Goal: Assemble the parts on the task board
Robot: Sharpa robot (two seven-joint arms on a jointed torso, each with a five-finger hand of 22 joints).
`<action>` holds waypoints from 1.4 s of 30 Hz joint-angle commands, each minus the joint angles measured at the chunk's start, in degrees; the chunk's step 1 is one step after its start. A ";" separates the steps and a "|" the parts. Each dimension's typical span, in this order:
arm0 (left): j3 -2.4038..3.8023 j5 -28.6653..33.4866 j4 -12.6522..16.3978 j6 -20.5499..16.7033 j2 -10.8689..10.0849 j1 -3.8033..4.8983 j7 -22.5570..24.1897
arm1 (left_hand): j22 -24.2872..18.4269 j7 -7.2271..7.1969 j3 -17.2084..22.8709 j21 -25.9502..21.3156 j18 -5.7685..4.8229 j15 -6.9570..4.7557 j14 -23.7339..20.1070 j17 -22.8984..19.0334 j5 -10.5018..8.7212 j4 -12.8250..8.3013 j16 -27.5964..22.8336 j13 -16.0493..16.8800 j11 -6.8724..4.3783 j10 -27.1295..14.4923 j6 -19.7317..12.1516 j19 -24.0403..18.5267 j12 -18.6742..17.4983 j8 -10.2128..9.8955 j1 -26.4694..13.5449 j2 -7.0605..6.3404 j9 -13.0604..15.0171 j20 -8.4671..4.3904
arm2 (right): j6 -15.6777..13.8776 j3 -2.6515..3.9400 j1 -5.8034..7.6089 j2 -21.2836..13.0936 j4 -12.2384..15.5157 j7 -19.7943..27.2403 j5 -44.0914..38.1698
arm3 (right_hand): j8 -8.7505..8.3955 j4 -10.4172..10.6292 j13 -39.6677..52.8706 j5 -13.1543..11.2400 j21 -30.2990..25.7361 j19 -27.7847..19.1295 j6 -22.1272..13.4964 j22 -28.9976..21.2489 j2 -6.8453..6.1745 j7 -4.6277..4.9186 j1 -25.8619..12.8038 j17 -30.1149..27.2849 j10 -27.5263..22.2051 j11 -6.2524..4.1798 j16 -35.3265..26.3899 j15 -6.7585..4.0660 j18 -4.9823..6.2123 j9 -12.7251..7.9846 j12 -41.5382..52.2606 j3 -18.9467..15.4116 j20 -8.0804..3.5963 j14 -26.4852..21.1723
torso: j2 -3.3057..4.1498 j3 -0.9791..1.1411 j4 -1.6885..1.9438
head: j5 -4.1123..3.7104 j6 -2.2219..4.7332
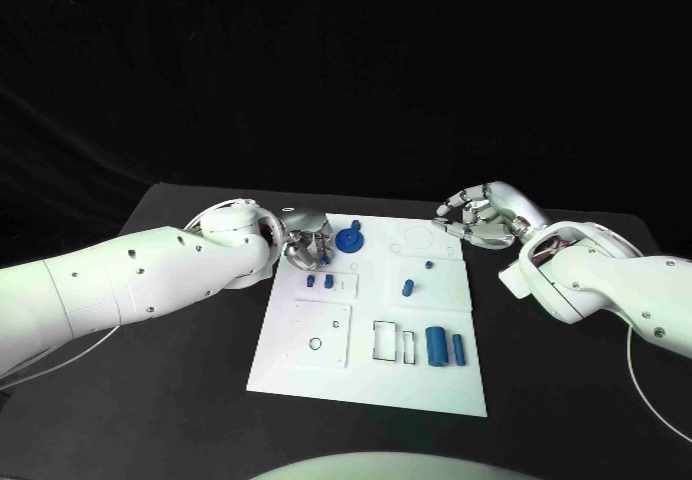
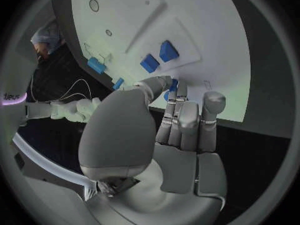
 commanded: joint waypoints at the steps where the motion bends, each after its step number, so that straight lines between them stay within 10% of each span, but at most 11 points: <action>1: -0.05 0.42 0.05 1.42 0.04 -0.07 -0.31 | -0.17 -0.11 -0.40 -0.27 0.35 0.01 -0.40 -0.22 -0.25 -0.08 -0.17 -0.12 0.03 -0.63 -0.56 -0.54 -0.41 -0.37 -0.45 -0.32 -0.10 0.09 | 0.23 0.00 -0.03 0.04 0.04 0.30 -0.34 | 0.24 0.37 -0.06 -0.23 -0.27 -0.15 0.18 7.72 -0.52 -0.13 0.00 0.48 0.04 -0.13 -0.38 -0.18 0.75 -0.06 0.04 -0.10 -0.26 2.71 | -0.01 -0.01 0.02 | 0.06 0.04; 17: -0.04 0.47 0.24 0.37 -0.61 -0.07 -0.77 | -4.57 1.65 -2.43 -3.11 1.22 1.59 -3.63 -5.97 -0.11 -0.18 -1.76 -1.35 1.81 -4.56 -5.80 -4.07 -3.73 -4.56 -1.03 -1.30 -1.89 1.52 | 0.46 0.00 -0.03 0.03 -0.22 -0.07 -0.48 | 0.23 0.47 -0.77 -0.35 -0.56 -0.27 0.11 7.56 -0.73 -0.15 0.08 0.30 -0.34 -0.16 -0.51 -0.22 0.82 -0.12 -0.58 0.00 -0.31 2.68 | -0.02 -0.03 0.00 | 0.04 0.10; 25: 0.19 1.56 1.12 -3.41 -2.61 0.00 0.63 | -7.46 1.49 -6.61 -5.15 1.79 1.65 -5.71 -9.30 0.17 -0.18 -2.49 -1.87 1.80 -6.82 -9.27 -6.09 -4.49 -7.42 0.42 -0.12 -3.20 1.74 | 4.82 0.00 -0.03 -0.10 -1.64 -1.74 -5.08 | -0.23 -1.79 -22.61 -7.01 -6.26 -2.78 -0.71 4.17 -2.67 0.45 6.46 -8.72 -13.00 0.31 -6.49 0.04 1.98 -0.70 -25.37 5.81 -0.14 -0.23 | -0.17 -0.08 0.01 | -0.58 0.38; 31: 0.56 20.26 2.55 -11.25 -5.36 0.44 9.27 | -14.76 1.94 -10.91 -10.31 3.11 2.24 -11.65 -21.18 0.26 1.55 -7.04 -2.48 2.41 -9.02 -6.34 -11.39 -4.23 -6.70 1.22 1.28 -3.07 2.18 | 11.02 0.00 -0.04 0.14 -2.35 -4.62 -19.32 | -1.97 -5.41 -40.71 -8.93 -2.52 -0.26 2.44 6.79 -6.94 0.67 8.85 -5.98 -9.65 1.11 -4.97 1.07 1.13 -2.02 -44.80 16.75 0.32 1.51 | -0.17 0.01 -0.06 | -2.85 0.91; 42: 0.66 61.51 6.84 -16.22 -9.78 0.72 25.28 | -16.38 1.42 -10.29 -12.99 3.13 1.77 -15.18 -24.69 0.32 3.25 -9.39 -1.41 1.76 -5.89 -2.17 -12.70 0.36 -4.57 1.37 1.83 -2.65 2.02 | 15.82 -0.11 -0.91 2.02 -2.49 -11.41 -40.29 | -2.85 -6.75 -45.92 -10.91 -0.07 0.92 3.88 8.48 -8.21 0.32 6.31 -5.80 -8.70 1.30 -4.65 0.87 0.54 -2.39 -49.86 18.05 0.21 1.86 | -0.01 -0.13 -0.13 | -4.73 1.23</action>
